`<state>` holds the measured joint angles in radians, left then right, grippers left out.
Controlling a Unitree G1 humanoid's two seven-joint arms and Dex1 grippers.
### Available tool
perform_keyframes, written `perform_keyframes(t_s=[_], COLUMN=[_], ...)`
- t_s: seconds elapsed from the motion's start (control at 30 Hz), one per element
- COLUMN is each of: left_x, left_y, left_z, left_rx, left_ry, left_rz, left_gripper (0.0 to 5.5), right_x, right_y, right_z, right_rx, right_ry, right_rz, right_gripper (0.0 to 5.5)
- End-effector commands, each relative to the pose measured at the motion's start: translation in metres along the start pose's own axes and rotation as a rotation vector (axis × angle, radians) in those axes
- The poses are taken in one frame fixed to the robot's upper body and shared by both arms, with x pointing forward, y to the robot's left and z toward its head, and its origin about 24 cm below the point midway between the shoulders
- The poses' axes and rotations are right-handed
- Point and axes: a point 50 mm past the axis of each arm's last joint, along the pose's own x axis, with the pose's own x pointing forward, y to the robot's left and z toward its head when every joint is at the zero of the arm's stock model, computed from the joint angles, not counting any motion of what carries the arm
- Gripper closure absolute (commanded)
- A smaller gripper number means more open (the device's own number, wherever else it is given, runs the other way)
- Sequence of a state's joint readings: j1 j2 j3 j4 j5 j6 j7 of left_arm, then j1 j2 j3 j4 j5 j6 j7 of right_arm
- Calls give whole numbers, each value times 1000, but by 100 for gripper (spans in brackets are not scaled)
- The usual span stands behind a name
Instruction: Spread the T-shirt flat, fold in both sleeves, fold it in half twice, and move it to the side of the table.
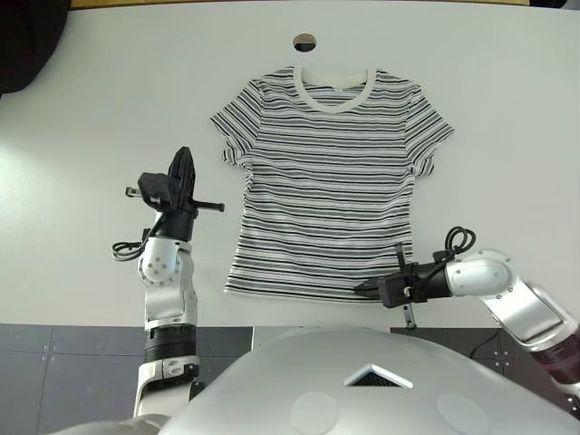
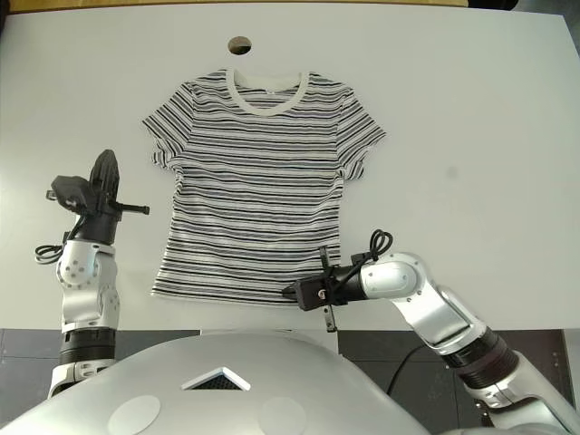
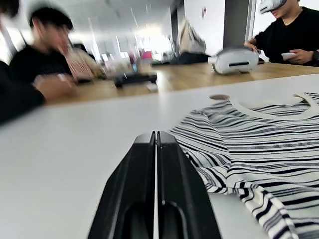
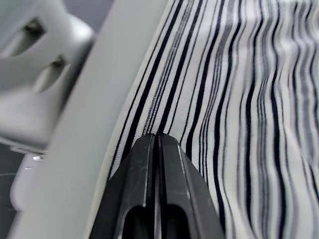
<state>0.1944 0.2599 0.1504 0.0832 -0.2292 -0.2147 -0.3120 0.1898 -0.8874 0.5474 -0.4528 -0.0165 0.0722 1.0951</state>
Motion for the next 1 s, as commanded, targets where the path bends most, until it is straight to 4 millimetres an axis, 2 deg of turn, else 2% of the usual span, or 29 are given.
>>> perform_keyframes(t_s=[0.03,0.13,0.3,0.33,0.4,0.43,0.5,0.63,0.77,0.93,1.0], left_x=[29,46,66,69,75,79,85,93,98,98,97], left_y=[8,12,8,7,6,6,6,12,17,21,21], left_z=[20,34,36,36,35,32,27,9,-3,-19,-22], left_rx=[8,11,11,6,6,21,48,95,156,137,127], left_ry=[44,50,122,140,185,220,278,385,466,585,603], left_rz=[-74,-92,-141,-157,-196,-212,-225,-209,-195,-208,-220], left_gripper=[540,540,540,540,511,494,456,393,328,328,354], right_x=[-7,-8,-6,-7,-15,-22,-35,-61,-74,-76,-76], right_y=[20,20,17,9,-20,-33,-45,-58,-61,-68,-69], right_z=[-25,-24,-24,-22,-8,2,16,34,39,38,37], right_rx=[157,165,162,147,93,79,76,90,107,121,121], right_ry=[128,117,107,87,-21,-95,-215,-387,-456,-479,-482], right_rz=[101,99,74,14,-196,-298,-419,-568,-631,-701,-718], right_gripper=[537,537,537,537,540,540,540,540,540,540,540])
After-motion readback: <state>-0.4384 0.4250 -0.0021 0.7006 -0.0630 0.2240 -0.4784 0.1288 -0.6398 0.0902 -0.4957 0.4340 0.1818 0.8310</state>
